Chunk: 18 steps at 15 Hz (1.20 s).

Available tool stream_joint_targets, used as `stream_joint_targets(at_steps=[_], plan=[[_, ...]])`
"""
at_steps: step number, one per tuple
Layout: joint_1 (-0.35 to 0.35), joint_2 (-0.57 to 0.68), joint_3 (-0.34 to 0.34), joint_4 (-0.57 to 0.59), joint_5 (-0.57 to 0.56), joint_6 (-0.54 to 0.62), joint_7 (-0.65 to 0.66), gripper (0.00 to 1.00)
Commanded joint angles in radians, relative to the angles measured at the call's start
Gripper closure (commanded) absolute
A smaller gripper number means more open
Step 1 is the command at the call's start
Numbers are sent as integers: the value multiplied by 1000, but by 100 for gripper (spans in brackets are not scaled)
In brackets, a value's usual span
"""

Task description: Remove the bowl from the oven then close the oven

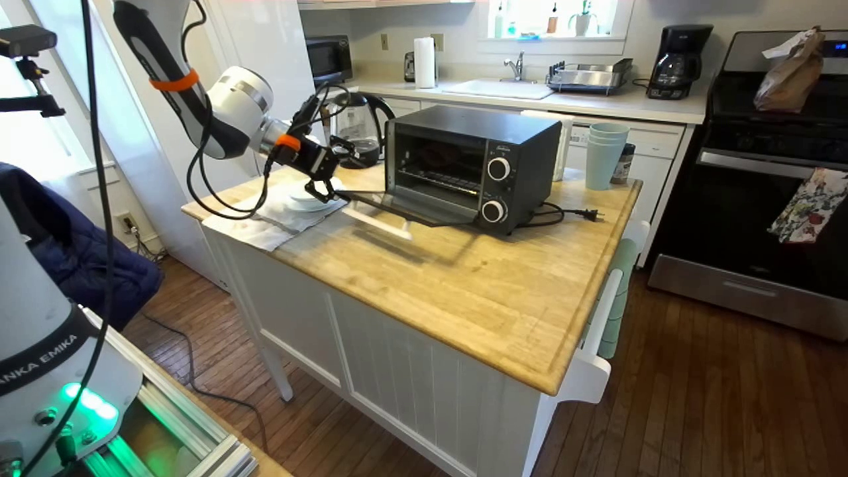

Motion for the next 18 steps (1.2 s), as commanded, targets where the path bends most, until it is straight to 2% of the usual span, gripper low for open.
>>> stream_joint_targets(at_steps=[1,10,18], plan=[[-9,-45,-10,-6,-28,-19,-37,0],[-11,-99,-9,16,-58,-10,-56,0],[-11,-88,-7,76,-73,4,-24,0]])
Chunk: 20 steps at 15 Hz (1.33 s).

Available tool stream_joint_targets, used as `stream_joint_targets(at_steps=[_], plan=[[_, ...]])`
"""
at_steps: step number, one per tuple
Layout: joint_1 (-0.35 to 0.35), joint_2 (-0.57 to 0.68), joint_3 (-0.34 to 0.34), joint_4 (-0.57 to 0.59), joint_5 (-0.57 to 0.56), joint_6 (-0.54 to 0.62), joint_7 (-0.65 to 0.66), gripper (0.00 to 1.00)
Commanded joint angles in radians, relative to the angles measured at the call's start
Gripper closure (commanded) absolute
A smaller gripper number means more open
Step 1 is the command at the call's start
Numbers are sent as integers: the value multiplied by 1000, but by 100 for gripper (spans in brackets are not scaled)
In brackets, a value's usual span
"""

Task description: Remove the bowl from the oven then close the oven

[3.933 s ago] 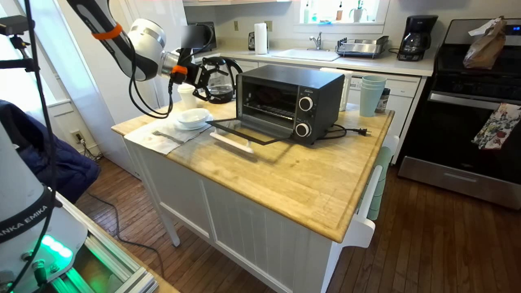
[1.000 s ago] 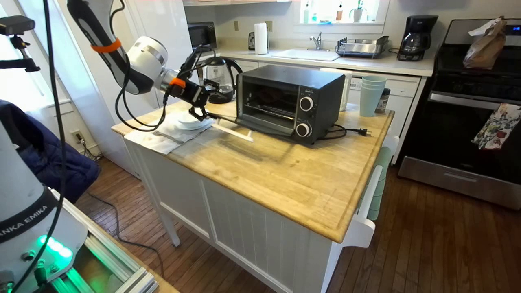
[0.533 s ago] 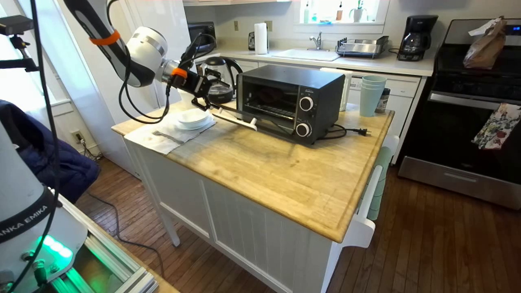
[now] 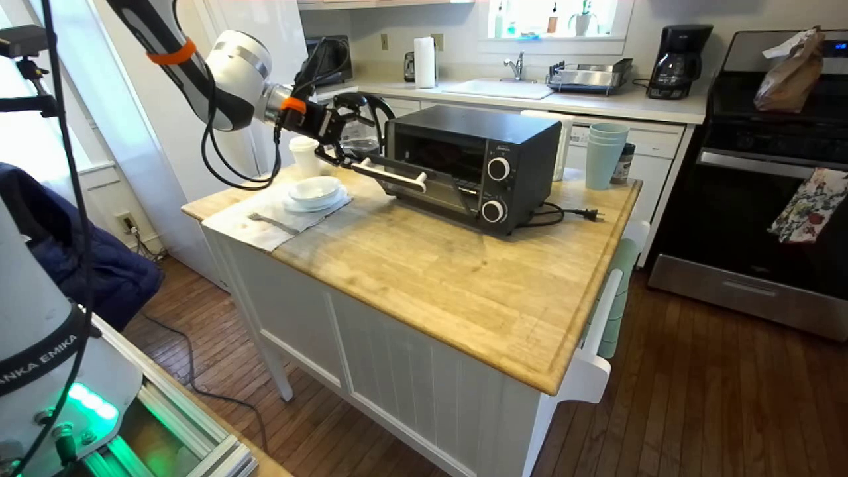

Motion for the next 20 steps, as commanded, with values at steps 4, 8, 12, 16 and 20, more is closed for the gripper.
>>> stream_joint_targets(at_steps=[4,8,12,16,20], plan=[[-11,12,-2,53,-28,30,20,0],[-14,19,-5,72,-30,56,29,0],[-24,39,-14,102,-34,83,22,0],[-30,47,-17,117,-19,100,19,0],[-38,26,-10,113,54,97,53,0]])
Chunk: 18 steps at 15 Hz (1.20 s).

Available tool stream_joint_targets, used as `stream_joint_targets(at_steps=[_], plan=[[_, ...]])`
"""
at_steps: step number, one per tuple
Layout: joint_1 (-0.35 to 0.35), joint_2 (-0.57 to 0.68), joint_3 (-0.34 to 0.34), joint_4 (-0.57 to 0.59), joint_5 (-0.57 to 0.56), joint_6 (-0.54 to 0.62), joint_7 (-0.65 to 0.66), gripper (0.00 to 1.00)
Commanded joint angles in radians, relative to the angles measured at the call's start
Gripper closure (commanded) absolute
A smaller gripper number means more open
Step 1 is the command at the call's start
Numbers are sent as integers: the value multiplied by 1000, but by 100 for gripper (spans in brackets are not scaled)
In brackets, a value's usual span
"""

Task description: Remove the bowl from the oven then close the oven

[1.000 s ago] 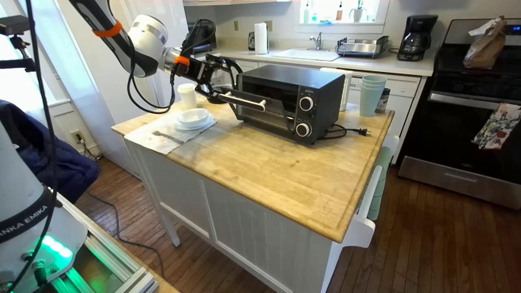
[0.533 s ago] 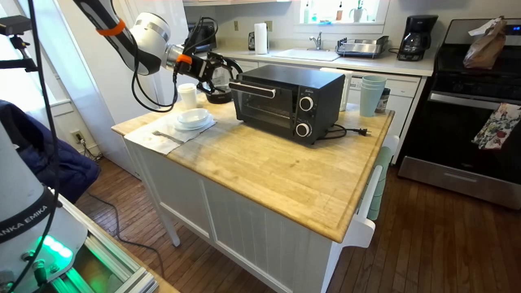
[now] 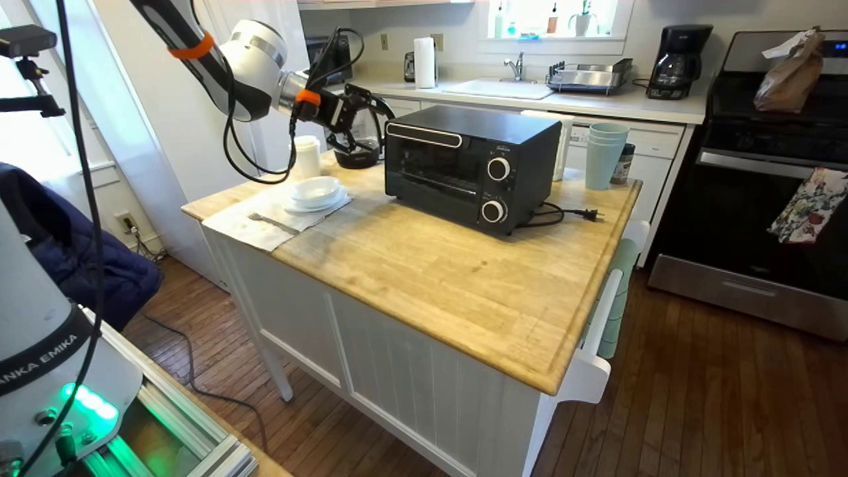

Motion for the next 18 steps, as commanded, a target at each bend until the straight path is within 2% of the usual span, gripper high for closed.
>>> stream_joint_targets(at_steps=[1,18], plan=[[-14,-22,5,4,85,20,39,0],[-42,-382,-49,-185,677,79,300,0]])
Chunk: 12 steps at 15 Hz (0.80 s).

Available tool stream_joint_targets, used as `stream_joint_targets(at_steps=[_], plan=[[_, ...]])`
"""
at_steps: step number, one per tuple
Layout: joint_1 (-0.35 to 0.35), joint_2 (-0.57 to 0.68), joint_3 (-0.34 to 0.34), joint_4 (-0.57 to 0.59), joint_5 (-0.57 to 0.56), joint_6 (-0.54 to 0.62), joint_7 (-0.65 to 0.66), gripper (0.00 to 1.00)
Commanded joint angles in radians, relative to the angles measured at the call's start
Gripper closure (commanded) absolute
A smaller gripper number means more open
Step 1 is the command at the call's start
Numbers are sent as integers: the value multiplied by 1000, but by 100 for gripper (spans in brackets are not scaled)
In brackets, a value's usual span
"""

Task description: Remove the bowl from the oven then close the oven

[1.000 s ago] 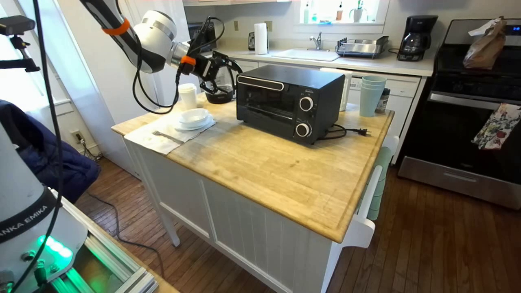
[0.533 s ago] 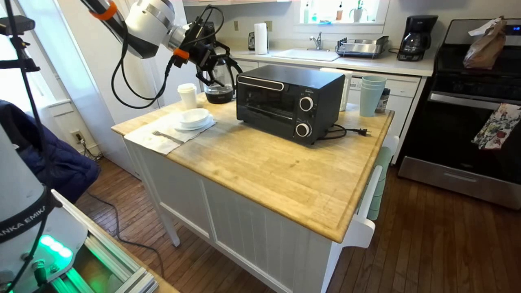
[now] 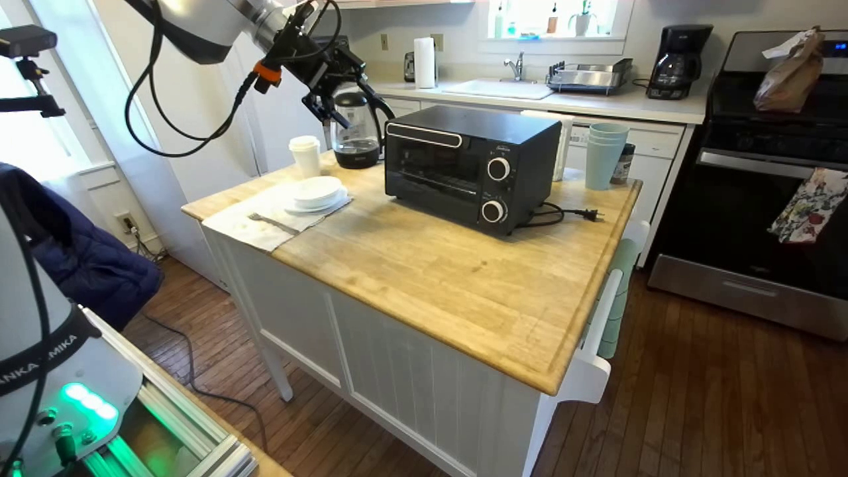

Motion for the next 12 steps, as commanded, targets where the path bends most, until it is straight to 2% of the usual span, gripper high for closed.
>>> stream_joint_targets(at_steps=[1,6,9,10,12], plan=[[-5,-88,-14,-62,121,40,51,0],[-6,-160,-13,-113,222,22,67,0],[-14,-222,-14,-170,231,35,97,0],[-12,-153,-3,-105,206,10,78,0],[-17,-184,-2,-133,210,10,86,0]])
